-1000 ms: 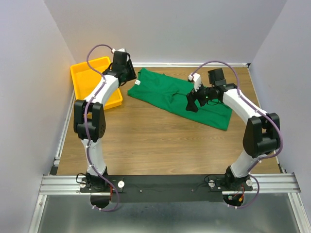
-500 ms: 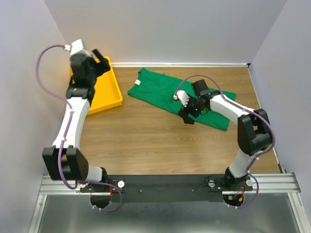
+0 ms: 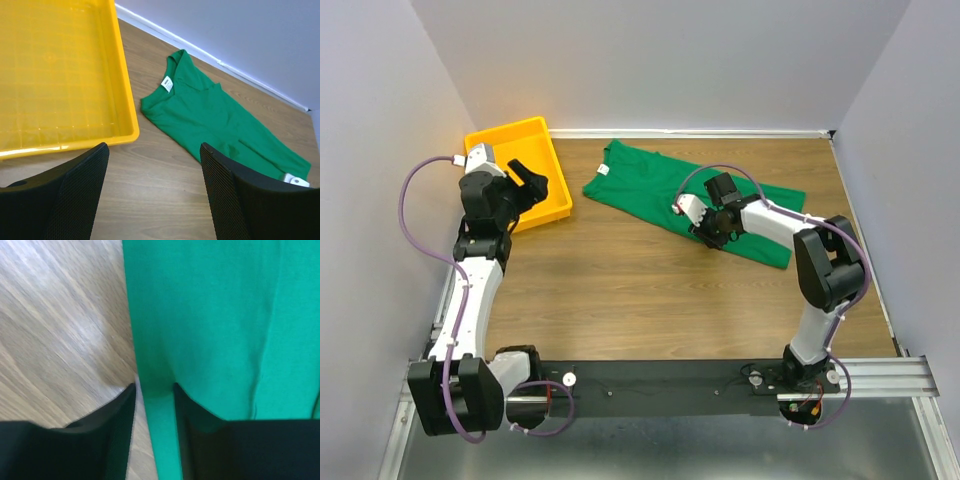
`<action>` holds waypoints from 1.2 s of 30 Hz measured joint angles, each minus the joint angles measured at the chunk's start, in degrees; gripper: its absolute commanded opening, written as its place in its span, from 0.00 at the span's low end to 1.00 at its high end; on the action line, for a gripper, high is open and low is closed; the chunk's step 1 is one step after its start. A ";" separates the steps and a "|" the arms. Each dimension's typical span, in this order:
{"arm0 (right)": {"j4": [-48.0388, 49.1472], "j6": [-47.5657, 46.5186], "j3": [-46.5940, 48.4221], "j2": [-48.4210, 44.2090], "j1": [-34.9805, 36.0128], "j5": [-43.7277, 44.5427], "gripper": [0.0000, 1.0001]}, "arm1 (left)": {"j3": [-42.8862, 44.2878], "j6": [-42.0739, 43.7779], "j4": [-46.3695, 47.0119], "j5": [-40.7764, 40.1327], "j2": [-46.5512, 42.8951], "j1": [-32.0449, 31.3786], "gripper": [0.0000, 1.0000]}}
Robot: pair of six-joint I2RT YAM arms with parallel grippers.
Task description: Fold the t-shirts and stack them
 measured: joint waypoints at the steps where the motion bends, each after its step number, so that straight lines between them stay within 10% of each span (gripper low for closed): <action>1: 0.26 0.15 -0.11 0.00 0.11 0.07 0.32 | -0.17 -0.17 0.04 0.24 -0.55 0.07 0.81; 18: 1.73 0.59 -7.98 -5.68 6.36 -2.43 0.09 | -2.08 -0.20 1.97 4.42 -4.33 0.55 0.80; 23: -2.71 2.08 -9.66 -7.82 16.81 -8.83 0.67 | -3.54 -0.24 3.67 6.12 -5.42 0.57 0.80; 26: -7.39 4.13 -7.41 -7.82 17.73 -11.30 0.86 | -3.98 -0.11 3.63 6.86 -5.62 0.57 0.80; 36: -10.32 19.65 30.10 7.48 -1.75 -20.24 0.90 | -4.39 0.66 3.93 8.83 -8.33 0.66 0.80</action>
